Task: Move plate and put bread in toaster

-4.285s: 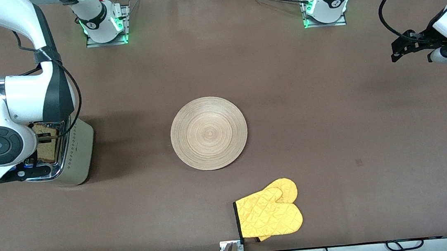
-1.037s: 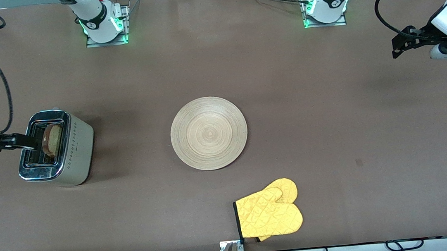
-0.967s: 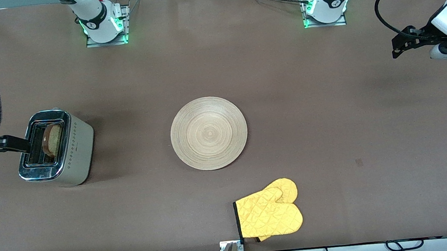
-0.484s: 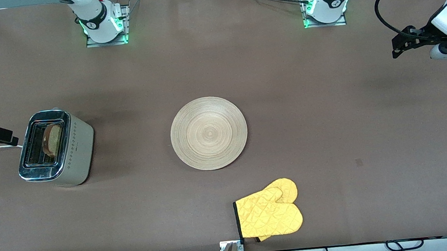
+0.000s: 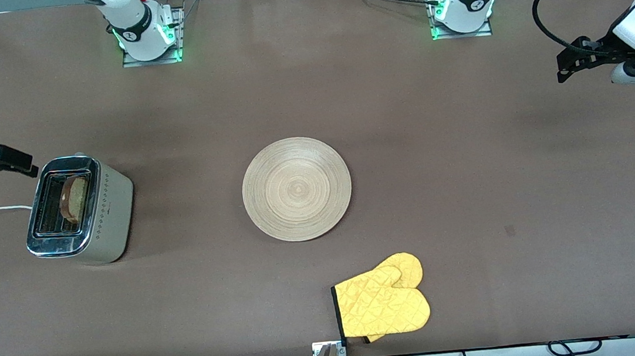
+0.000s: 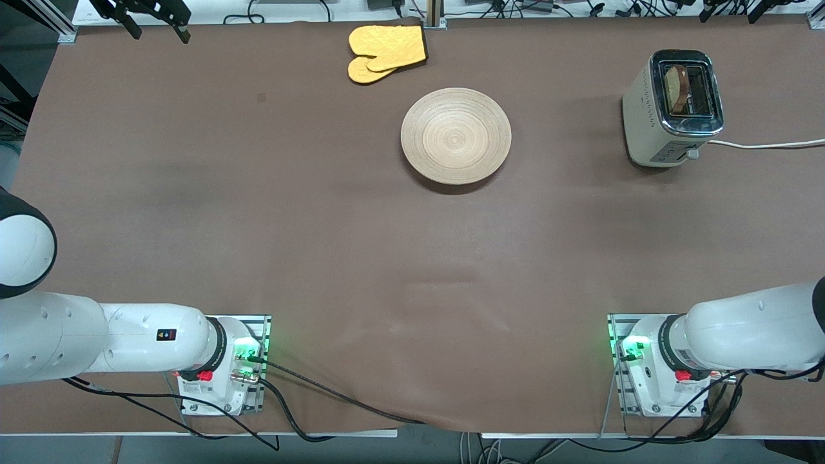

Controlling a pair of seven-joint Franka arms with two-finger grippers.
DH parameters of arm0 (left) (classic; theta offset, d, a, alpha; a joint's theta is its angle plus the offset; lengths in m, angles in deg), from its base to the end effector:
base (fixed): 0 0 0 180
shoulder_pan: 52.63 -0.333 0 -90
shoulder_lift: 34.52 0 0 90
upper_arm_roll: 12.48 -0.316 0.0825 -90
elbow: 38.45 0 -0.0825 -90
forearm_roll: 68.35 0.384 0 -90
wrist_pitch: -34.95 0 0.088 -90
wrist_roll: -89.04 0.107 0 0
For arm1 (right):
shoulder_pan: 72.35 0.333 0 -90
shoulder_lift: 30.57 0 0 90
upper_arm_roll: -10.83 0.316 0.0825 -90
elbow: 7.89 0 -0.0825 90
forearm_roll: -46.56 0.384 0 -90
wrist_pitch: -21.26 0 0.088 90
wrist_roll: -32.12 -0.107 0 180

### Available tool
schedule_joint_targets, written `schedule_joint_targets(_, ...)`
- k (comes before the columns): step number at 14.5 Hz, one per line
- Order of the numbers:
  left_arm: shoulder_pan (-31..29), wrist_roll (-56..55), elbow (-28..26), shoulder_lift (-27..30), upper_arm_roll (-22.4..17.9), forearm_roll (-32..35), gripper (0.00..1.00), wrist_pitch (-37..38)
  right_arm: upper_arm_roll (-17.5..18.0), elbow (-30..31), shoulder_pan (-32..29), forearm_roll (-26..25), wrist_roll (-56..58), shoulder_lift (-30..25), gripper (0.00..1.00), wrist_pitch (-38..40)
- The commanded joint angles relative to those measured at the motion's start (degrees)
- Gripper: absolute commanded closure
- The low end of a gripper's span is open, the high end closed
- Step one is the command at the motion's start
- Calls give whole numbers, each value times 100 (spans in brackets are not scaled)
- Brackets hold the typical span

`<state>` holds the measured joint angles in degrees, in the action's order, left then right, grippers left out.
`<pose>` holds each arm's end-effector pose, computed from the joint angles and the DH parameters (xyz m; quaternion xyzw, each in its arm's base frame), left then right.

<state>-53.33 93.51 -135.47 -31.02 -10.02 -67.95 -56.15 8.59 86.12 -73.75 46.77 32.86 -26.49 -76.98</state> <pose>0.5346 -0.0164 0.6016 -0.9983 0.0544 0.0213 0.0043 0.5837 -0.0361 0.5632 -0.9997 0.0255 -0.0014 0.0004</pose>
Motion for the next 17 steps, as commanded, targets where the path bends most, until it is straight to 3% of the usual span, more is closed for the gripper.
schedule_joint_targets(1, 18, -69, 157, -43, 26, 127, 0, 127, 128, 39, -80, -56, 110, -162, 0, 93)
schedule_joint_targets(17, 18, -69, 157, -43, 26, 127, 0, 127, 145, -41, -80, -56, 101, -162, 0, 313)
